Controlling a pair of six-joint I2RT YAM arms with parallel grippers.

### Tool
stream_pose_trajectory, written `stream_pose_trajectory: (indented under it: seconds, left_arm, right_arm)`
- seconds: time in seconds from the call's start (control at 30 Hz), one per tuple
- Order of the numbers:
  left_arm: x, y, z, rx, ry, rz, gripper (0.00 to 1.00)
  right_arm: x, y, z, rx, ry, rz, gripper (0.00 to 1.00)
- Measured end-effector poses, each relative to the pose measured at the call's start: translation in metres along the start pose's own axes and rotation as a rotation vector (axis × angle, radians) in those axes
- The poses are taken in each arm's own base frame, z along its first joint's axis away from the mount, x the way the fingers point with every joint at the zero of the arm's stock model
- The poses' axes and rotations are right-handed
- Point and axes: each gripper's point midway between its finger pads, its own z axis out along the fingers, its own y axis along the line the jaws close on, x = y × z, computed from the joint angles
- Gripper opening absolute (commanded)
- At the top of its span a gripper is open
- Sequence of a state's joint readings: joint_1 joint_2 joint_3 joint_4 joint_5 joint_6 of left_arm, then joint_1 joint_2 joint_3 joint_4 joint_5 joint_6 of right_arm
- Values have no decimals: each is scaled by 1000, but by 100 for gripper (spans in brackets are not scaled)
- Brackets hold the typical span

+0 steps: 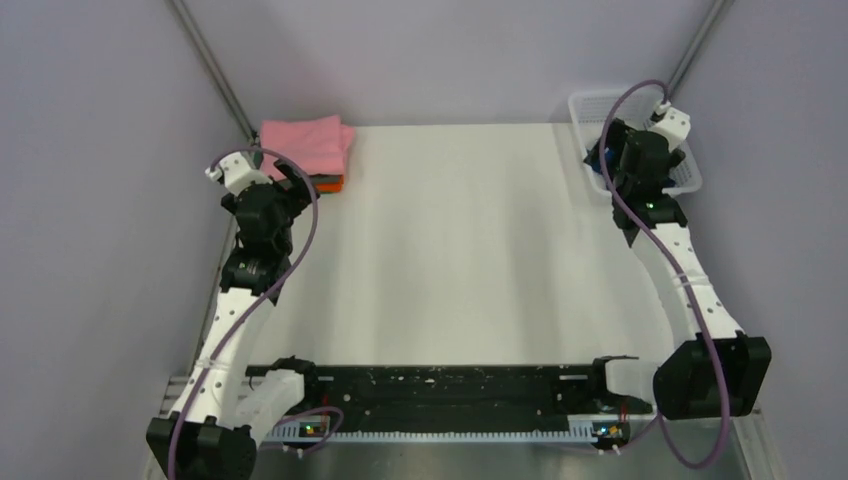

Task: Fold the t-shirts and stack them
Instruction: Grab crumpled tshirt from bin with the right arm

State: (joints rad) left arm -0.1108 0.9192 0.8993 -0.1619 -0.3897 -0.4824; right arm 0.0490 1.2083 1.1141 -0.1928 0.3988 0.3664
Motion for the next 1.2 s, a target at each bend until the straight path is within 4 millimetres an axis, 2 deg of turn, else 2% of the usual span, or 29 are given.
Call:
stream_pose_trajectory:
  seconds: [0.13, 0.27, 0.4, 0.47, 0.53, 0.67, 0.77, 0.9, 0.93, 0.97, 1.0, 1.07, 1.1, 1.17, 1.2]
  left_arm:
    - [5, 2, 0, -8, 13, -20, 99]
    - [22, 7, 2, -18, 50, -29, 99]
    - [41, 8, 6, -17, 105, -35, 99]
    - [47, 7, 8, -15, 125, -38, 99]
    - [53, 7, 10, -13, 142, -43, 99]
    - [61, 9, 13, -24, 166, -32, 99]
    - [65, 11, 14, -36, 183, -19, 99]
    - [67, 11, 15, -36, 189, -16, 99]
    - [67, 11, 15, -35, 189, -18, 99]
    - [67, 10, 15, -35, 190, -20, 99]
    - [67, 10, 15, -35, 189, -22, 99]
    - [67, 10, 15, -35, 189, -25, 99]
    - [67, 10, 15, -36, 189, -27, 99]
    - [67, 10, 15, -36, 189, -28, 99]
    - [67, 10, 15, -35, 189, -28, 99]
  right_arm:
    - [7, 4, 17, -4, 0, -33, 99]
    - [8, 15, 46, -56, 16, -64, 99]
    - [-14, 16, 106, -82, 64, -1, 99]
    - [-22, 5, 141, -60, 84, 47, 99]
    - [-20, -9, 171, -13, 109, 86, 99]
    - [8, -41, 226, 122, 186, 125, 99]
    - [49, -63, 260, 227, 250, 113, 97]
    - [106, -86, 287, 324, 339, 82, 92]
    - [116, -90, 291, 336, 353, 76, 87]
    - [127, -94, 295, 351, 369, 69, 77]
    - [135, -98, 299, 365, 375, 63, 62]
    - [134, -99, 301, 370, 370, 56, 30]
    - [133, -99, 301, 369, 370, 57, 19]
    - [128, -95, 301, 357, 366, 57, 2]
    - [126, -94, 301, 350, 366, 59, 0]
